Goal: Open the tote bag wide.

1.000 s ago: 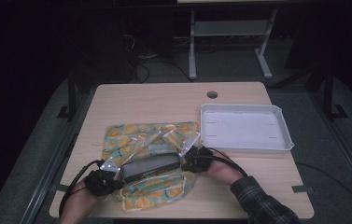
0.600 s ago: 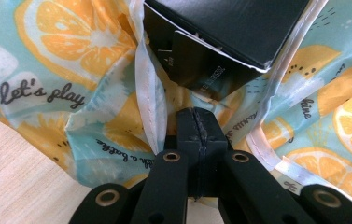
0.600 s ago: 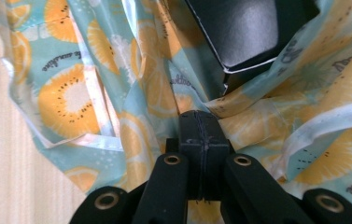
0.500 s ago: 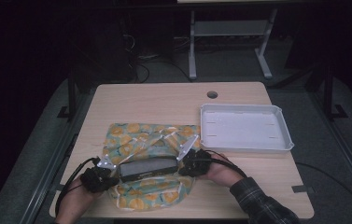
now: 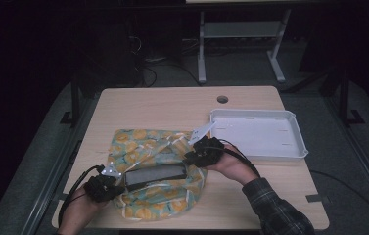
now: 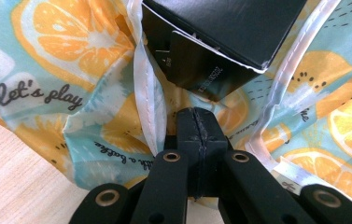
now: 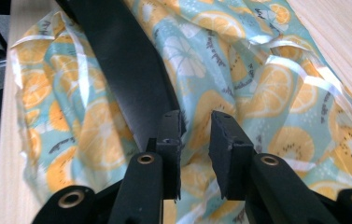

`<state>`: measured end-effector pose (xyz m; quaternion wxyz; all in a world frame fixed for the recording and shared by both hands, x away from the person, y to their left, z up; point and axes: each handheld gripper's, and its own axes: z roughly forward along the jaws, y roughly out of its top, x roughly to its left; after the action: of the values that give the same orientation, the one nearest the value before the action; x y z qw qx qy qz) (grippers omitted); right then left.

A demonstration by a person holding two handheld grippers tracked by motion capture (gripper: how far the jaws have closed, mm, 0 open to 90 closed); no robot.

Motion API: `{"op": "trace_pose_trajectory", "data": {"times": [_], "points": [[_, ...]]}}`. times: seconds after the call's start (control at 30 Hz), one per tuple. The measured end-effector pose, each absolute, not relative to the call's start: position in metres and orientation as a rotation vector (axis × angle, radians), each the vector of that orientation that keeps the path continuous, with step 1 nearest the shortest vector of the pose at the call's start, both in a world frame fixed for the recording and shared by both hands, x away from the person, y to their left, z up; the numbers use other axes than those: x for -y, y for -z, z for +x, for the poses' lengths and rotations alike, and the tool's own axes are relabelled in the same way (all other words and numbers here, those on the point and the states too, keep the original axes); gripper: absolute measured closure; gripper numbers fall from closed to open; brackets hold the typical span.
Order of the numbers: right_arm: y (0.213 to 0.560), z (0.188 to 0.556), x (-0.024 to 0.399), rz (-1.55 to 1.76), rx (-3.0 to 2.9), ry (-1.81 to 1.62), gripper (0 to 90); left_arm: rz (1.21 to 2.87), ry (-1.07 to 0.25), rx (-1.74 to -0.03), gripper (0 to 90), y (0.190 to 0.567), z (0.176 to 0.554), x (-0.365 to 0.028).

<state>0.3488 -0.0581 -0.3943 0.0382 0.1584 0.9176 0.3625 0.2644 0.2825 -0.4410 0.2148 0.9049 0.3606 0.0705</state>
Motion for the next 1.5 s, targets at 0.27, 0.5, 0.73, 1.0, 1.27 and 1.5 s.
{"op": "trace_pose_trajectory", "data": {"times": [0.27,0.5,0.73,1.0,1.27,1.5], "points": [[0.407,0.359,0.041,0.475,-2.82,-1.076,87.2,2.51,-0.194,-1.006,89.4,0.441,0.264,-0.282],[0.417,0.373,0.043,0.606,-2.778,-1.053,89.3,2.513,-0.196,-1.004,89.5,0.441,0.263,-0.282],[0.442,0.38,0.047,0.622,-2.812,-0.922,89.3,2.502,-0.192,-1.012,89.5,0.441,0.264,-0.282],[0.442,0.38,0.05,0.611,-2.818,-0.931,81.1,2.502,-0.193,-1.01,89.5,0.441,0.264,-0.282],[0.405,0.375,0.056,0.496,-2.841,-1.107,62.2,2.505,-0.181,-1.001,88.9,0.441,0.265,-0.283],[0.392,0.371,0.038,0.307,-2.883,-1.163,52.3,2.505,-0.177,-1.0,88.5,0.441,0.265,-0.283]]}}
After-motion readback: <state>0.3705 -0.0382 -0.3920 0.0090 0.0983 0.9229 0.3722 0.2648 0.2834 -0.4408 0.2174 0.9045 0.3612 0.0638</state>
